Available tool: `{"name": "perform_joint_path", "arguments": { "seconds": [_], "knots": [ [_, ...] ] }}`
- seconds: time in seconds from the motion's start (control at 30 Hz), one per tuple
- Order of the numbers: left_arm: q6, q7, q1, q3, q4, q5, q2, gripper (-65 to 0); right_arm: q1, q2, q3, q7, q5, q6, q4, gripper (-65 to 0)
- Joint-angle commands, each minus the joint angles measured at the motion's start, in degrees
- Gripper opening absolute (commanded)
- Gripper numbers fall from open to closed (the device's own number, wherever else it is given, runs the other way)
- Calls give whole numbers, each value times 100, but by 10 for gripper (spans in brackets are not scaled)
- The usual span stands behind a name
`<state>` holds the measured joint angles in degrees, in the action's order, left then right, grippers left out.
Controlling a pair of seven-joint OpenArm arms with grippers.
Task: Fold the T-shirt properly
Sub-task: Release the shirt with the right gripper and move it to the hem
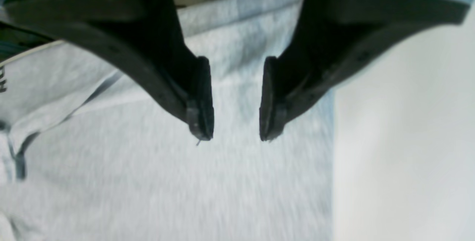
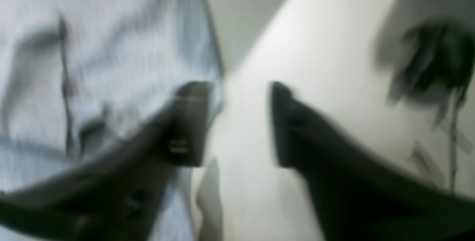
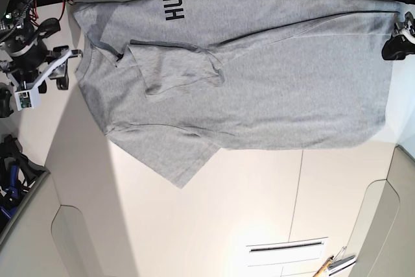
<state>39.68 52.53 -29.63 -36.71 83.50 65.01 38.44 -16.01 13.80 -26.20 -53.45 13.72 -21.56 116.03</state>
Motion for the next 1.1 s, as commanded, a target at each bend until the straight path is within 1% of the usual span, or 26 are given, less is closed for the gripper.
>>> {"name": "perform_joint_path", "arguments": {
  "seconds": [0.0,0.03,0.13,0.23,0.27,0.37,0.43,0.57,0.67,0.73,0.83,0.93,1.07],
  "knots": [
    [32,-87,55,-61,55,98,142,-406,151,63,-37,267,-55,39,103,-304],
    [32,-85,127,-61,55,96,142,-406,278,63,-37,372,-94,42,96,-305],
    [32,-87,269,-61,55,96,144,-406,737,66,-37,398,-142,37,-59,-305],
    [32,-114,297,-61,55,81,144,-406,1200,68,-37,404,-101,24,-595,-305],
    [32,-114,297,-61,55,74,142,-406,1379,68,-37,398,-42,-39,-863,-305],
    [32,-120,297,-61,55,74,144,-406,2020,79,-37,380,518,-400,-1910,-305],
    [32,-129,295,-61,55,72,142,-406,2487,136,-35,236,894,-662,-2769,-305],
    [32,-129,295,-61,55,9,142,-406,3377,463,-31,-175,1429,-1108,-4671,-305],
    [32,-133,297,-61,55,13,142,-406,3880,723,-24,-474,1786,-1180,-5947,-305],
    [32,-175,295,-61,55,17,142,-406,4061,817,42,-675,2048,-1215,-6505,-305],
    [32,-201,297,-61,55,44,142,-406,4087,804,275,-780,2286,-1235,-6730,-305],
    [32,-262,297,-61,55,37,142,-406,4092,793,728,-826,2461,-1235,-6728,-305],
    [32,-258,297,-61,55,31,142,-406,4105,793,1368,-824,2433,-1233,-6728,-305]
  ]
}}
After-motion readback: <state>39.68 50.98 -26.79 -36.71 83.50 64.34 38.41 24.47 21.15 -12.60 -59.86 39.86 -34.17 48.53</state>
